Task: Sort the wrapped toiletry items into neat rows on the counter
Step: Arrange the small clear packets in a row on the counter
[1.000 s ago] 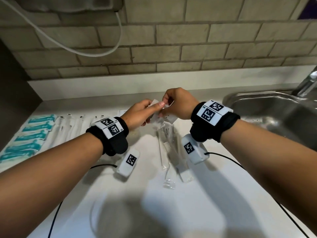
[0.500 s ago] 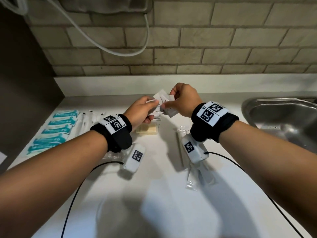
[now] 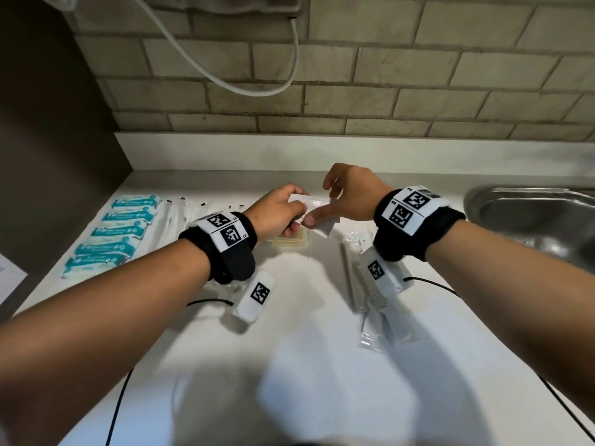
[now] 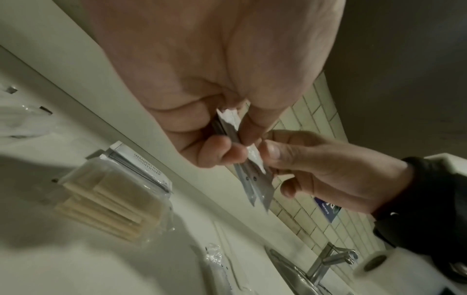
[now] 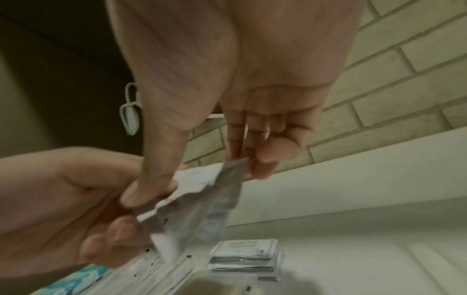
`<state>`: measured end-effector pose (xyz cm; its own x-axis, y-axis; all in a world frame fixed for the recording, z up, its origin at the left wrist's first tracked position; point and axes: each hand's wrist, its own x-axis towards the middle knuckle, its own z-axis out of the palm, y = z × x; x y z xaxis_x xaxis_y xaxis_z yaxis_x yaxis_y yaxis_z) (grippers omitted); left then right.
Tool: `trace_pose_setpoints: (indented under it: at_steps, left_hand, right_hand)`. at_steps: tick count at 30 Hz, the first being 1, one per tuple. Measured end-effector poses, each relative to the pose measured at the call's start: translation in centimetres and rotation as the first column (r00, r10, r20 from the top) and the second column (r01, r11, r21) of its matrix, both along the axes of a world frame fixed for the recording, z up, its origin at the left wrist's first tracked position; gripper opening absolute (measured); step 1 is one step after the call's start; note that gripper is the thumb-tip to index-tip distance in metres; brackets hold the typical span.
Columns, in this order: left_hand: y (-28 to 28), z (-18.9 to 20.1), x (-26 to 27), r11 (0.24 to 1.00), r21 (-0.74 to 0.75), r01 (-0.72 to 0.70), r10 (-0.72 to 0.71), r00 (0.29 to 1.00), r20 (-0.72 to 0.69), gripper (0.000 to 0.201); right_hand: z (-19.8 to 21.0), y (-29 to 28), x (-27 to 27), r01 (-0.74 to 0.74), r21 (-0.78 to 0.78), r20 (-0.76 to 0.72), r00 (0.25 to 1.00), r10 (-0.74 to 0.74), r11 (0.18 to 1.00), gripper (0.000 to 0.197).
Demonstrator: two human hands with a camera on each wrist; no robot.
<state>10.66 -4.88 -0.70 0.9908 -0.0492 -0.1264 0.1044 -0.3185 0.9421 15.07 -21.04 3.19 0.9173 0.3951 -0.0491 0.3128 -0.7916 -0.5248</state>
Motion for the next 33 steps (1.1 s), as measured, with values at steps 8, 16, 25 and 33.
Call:
trace_pose_setpoints:
  at_steps: [8, 16, 25, 33]
  left_hand:
    - [0.8, -0.8, 0.9, 0.995, 0.034, -0.095, 0.095, 0.995, 0.009, 0.016]
    - [0.4, -1.4, 1.4, 0.993, 0.042, -0.106, 0.106, 0.994, -0.004, 0.013]
    - [-1.0, -2.1, 1.3, 0.995, 0.041, -0.087, 0.087, 0.996, -0.017, 0.018]
    - [-2.8, -2.3, 1.3, 0.998, 0.039, -0.044, 0.045, 0.999, -0.026, 0.015]
  right_hand:
    - [-3.1, -3.7, 2.5, -0.035, -0.155, -0.153, 0.988, 0.011, 0.987, 0.045]
    - [-7.2, -4.0, 3.8, -0.199, -0.466, -0.192, 0.974, 0.120, 0.862, 0.048]
    - [-8.1, -3.7, 6.2, -0.090, -0.567, -0.121, 0.992, 0.026, 0.819, 0.051]
    - [-6.6, -4.7, 5.9, -0.019, -0.555, -0.086, 0.996, -0.035, 0.832, 0.073]
